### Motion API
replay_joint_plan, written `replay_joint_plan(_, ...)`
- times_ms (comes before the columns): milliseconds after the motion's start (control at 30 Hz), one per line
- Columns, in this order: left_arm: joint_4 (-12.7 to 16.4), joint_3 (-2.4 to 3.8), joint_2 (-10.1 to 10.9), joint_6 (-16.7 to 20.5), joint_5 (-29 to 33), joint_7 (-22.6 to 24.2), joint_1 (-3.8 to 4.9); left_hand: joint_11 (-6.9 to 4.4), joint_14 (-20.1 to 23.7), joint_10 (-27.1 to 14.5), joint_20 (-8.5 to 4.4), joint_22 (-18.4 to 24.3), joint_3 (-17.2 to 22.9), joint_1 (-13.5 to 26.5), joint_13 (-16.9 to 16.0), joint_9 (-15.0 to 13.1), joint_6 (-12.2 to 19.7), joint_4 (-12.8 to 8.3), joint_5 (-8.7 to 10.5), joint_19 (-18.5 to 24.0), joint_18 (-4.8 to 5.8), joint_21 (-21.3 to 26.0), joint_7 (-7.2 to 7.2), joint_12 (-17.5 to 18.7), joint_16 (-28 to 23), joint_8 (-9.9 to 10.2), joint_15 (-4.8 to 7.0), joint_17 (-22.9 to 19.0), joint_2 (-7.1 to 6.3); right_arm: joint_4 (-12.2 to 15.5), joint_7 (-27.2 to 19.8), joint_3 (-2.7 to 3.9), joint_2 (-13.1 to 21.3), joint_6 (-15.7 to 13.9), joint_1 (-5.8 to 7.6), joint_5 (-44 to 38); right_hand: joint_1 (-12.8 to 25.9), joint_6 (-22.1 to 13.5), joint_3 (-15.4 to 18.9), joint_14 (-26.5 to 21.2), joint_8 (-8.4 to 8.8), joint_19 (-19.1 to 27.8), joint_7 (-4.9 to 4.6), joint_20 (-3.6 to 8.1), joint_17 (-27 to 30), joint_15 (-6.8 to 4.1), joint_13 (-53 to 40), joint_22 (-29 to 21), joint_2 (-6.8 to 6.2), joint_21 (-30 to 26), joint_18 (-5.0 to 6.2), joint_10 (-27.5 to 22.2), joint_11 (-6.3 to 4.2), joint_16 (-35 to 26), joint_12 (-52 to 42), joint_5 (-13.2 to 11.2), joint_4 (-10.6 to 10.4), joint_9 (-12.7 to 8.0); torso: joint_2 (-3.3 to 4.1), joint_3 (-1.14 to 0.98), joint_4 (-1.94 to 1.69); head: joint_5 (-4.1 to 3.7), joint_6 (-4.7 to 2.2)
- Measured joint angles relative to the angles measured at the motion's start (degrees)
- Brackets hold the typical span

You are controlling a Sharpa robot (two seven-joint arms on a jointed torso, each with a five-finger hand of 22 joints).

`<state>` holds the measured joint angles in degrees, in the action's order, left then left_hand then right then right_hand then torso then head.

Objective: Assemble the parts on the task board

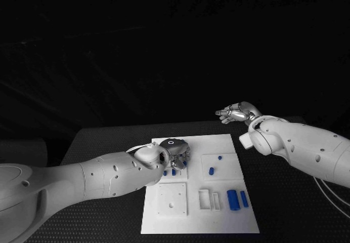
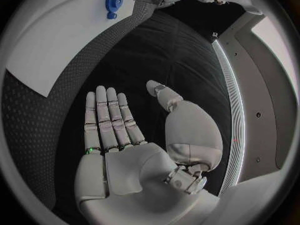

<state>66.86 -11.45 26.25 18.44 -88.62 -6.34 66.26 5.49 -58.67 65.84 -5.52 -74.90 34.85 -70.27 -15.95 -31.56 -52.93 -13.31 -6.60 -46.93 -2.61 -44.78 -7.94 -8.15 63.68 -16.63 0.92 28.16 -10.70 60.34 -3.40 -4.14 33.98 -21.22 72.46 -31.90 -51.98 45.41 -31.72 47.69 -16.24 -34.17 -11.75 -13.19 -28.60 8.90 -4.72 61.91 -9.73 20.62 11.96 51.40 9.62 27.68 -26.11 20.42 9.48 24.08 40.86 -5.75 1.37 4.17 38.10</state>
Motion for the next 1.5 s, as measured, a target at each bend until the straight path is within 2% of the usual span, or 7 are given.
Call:
replay_joint_plan(433,-1.65,0.01,-0.56,0.01,-0.03,0.02,-0.11,-0.01,-0.2,0.39,-0.21,-0.04,0.0,-0.04,0.13,0.29,0.01,0.32,0.0,-0.21,0.44,-0.25,-0.01,0.23,0.26,0.0,-0.21,0.07,0.56,-0.04,0.0,0.0,-0.18,0.04,0.0,0.0,0.0,0.0,0.0,0.0,0.0,0.0,0.0,0.0,0.0,0.0,0.03,-0.01,0.0,0.0,0.0,0.0,0.0,0.0,0.0,0.0,0.0,0.01,0.03,-0.02,0.02,-0.21,-0.04)
replay_joint_plan(967,-2.02,0.1,-1.43,-0.38,-0.04,0.04,-0.27,0.03,-0.41,0.82,-0.2,-0.03,-0.23,0.2,0.22,0.41,0.01,0.55,0.0,-0.61,0.82,-0.47,-0.01,0.66,0.88,0.01,-0.01,0.22,1.25,-0.12,0.0,0.0,-0.52,0.11,0.0,0.01,0.0,0.0,0.0,0.01,0.0,0.0,0.0,0.0,0.0,-0.01,0.05,0.04,0.0,0.0,0.0,0.0,0.0,0.0,0.0,0.0,0.0,0.01,0.01,-0.02,-0.02,-0.26,0.08)
replay_joint_plan(1133,-2.38,0.12,-1.68,-0.37,-0.03,0.07,-0.29,-0.28,-0.92,1.32,-0.19,-0.02,-0.23,0.2,0.22,0.52,-0.19,0.55,0.0,-0.62,0.09,-0.7,0.19,0.65,1.28,0.01,0.12,0.35,1.25,-0.12,0.0,0.0,-0.52,0.13,0.0,0.01,0.0,0.0,0.0,0.01,0.0,0.0,0.0,0.0,0.0,-0.01,0.1,0.03,0.0,0.0,0.0,0.0,0.0,0.0,0.0,0.0,0.0,-0.04,0.02,-0.02,-0.02,-0.29,0.17)
replay_joint_plan(1500,-3.5,0.28,-2.35,-0.93,0.14,0.44,-0.33,-0.41,-0.93,1.67,-0.18,-0.01,-0.23,0.49,0.08,0.52,-0.65,0.55,0.0,-0.63,-0.04,-0.7,0.23,0.78,1.32,0.01,0.12,0.35,1.53,-0.07,-0.01,0.0,-0.48,0.16,0.0,0.01,0.0,0.0,0.0,0.01,0.0,0.0,0.0,0.0,0.0,-0.02,0.09,0.03,0.0,0.0,0.0,0.0,0.0,0.0,-0.23,0.0,0.0,-0.03,0.01,-0.02,-0.02,-0.47,0.25)
